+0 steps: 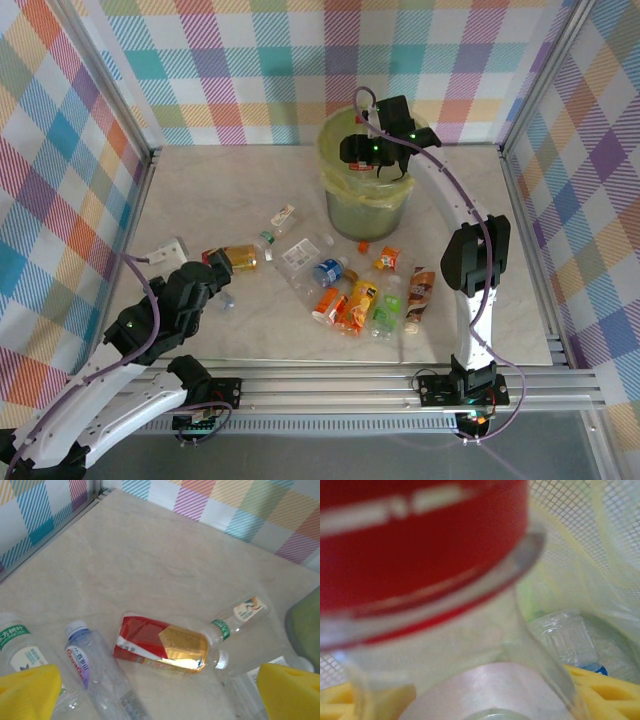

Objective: Put the plastic bottles in the bin

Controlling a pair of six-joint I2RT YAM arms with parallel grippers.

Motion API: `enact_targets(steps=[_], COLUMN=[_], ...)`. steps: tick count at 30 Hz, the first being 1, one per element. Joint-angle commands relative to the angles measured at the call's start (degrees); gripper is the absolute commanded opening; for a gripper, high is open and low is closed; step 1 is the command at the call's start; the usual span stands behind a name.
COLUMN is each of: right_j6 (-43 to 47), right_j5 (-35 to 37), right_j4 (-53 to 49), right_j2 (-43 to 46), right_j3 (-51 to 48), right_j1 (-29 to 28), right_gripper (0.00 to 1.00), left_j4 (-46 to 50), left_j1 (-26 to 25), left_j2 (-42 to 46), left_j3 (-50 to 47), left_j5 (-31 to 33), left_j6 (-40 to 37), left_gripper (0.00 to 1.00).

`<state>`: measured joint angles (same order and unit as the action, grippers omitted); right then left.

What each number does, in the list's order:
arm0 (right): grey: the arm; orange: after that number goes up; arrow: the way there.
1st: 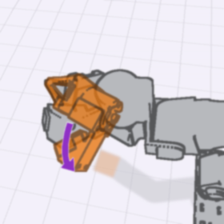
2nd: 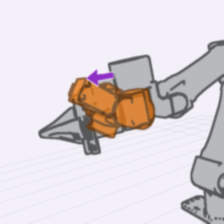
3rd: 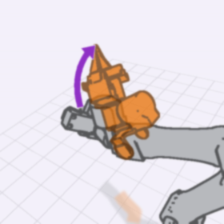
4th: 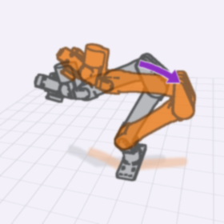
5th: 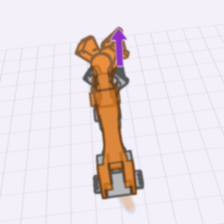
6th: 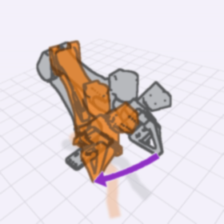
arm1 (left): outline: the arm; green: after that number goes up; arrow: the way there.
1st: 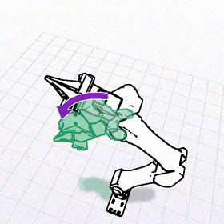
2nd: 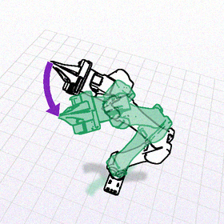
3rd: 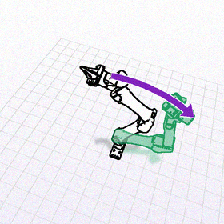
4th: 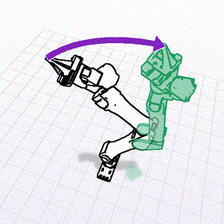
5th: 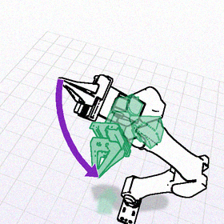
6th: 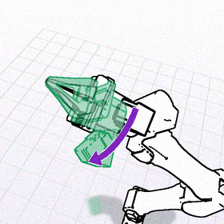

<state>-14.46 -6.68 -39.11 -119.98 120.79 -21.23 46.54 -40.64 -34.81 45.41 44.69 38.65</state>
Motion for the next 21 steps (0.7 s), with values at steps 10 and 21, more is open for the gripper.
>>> enact_targets(steps=[10, 21], right_j6=[2.1, 3.9], right_j5=[1.5, 7.6], right_j4=[-6.2, -17.3], right_j2=[1.0, 7.4], right_j3=[6.0, 13.4], right_j1=[0.2, 0.3], right_gripper=[0.95, 1.0], left_j4=[4.1, -2.0], left_j1=[13.9, 38.9], left_j2=[-5.0, -9.6], left_j3=[-0.5, -3.6], left_j5=[-9.6, -26.9], left_j6=[2.5, 1.4], left_gripper=[1.0, 1.0])
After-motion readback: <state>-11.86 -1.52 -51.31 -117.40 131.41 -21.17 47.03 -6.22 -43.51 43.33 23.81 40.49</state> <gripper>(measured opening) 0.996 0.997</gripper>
